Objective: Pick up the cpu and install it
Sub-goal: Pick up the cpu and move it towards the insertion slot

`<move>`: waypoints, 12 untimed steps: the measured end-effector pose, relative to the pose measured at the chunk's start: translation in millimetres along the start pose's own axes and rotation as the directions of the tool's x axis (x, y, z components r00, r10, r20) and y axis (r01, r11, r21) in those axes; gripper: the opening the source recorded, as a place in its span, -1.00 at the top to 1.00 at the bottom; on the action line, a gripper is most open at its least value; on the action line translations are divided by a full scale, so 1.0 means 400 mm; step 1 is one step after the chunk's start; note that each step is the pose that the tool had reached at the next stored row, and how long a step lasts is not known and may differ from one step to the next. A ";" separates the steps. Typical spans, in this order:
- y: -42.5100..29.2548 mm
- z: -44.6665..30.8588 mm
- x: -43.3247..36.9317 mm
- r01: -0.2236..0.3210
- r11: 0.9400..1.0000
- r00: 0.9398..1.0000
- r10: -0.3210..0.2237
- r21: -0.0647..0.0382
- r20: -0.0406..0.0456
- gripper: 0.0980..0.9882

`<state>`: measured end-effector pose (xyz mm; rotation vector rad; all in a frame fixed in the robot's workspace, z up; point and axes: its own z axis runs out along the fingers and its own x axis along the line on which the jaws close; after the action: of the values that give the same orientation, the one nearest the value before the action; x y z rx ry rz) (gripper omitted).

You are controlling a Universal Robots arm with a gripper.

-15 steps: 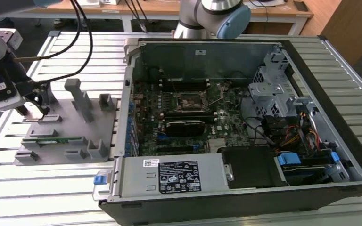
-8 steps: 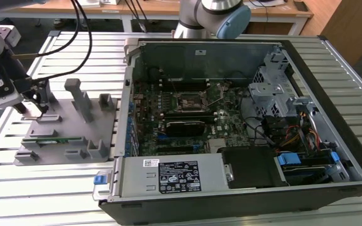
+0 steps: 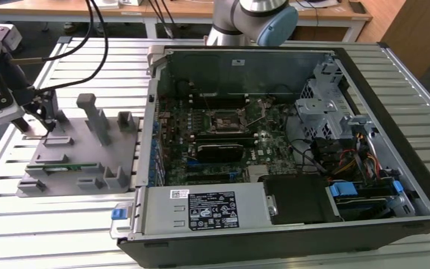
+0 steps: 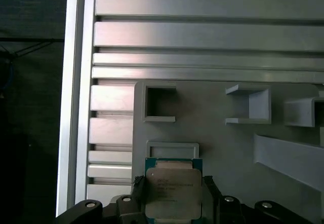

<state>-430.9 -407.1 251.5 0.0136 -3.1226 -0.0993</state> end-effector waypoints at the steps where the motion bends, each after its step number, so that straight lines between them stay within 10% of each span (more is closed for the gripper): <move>1: 0.000 -0.003 0.000 0.000 1.000 1.000 0.000 0.000 0.000 0.02; 12: 0.007 -0.035 0.001 -0.002 1.000 1.000 0.002 0.000 0.000 0.02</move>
<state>-430.9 -405.1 265.5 0.0112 -3.1227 -0.0994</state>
